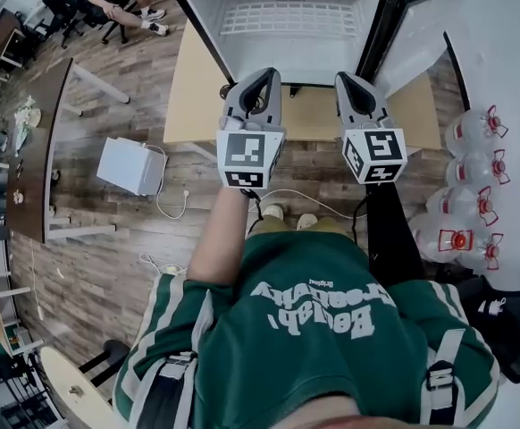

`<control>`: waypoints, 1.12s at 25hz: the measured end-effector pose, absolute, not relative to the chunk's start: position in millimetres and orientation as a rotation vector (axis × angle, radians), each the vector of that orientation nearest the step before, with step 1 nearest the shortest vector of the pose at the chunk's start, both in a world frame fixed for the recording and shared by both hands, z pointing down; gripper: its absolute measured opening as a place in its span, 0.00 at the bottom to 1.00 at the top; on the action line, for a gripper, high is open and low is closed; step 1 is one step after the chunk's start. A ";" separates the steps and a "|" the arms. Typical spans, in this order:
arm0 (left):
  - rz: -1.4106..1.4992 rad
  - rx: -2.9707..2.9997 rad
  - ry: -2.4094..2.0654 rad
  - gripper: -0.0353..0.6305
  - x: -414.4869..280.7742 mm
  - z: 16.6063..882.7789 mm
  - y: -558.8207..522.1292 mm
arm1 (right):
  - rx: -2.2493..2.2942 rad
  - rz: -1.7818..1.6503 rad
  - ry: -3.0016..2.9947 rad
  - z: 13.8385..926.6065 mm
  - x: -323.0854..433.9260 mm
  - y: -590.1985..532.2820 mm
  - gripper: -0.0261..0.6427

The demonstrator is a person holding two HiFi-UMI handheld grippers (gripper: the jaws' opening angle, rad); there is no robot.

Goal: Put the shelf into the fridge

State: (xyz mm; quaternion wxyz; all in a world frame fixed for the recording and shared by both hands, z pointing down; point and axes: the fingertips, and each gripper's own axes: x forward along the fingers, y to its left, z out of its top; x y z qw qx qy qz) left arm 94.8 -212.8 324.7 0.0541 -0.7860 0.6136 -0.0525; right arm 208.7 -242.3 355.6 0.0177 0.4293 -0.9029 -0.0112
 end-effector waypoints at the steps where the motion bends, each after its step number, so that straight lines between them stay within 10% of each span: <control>1: -0.162 -2.384 1.866 0.05 95.7 324.1 -212.1 | 1.320 -0.036 -2.819 353.9 209.2 -240.6 0.04; 28: -0.184 -2.360 1.885 0.05 100.4 326.6 -218.5 | 1.279 -0.093 -2.818 353.9 215.3 -248.5 0.04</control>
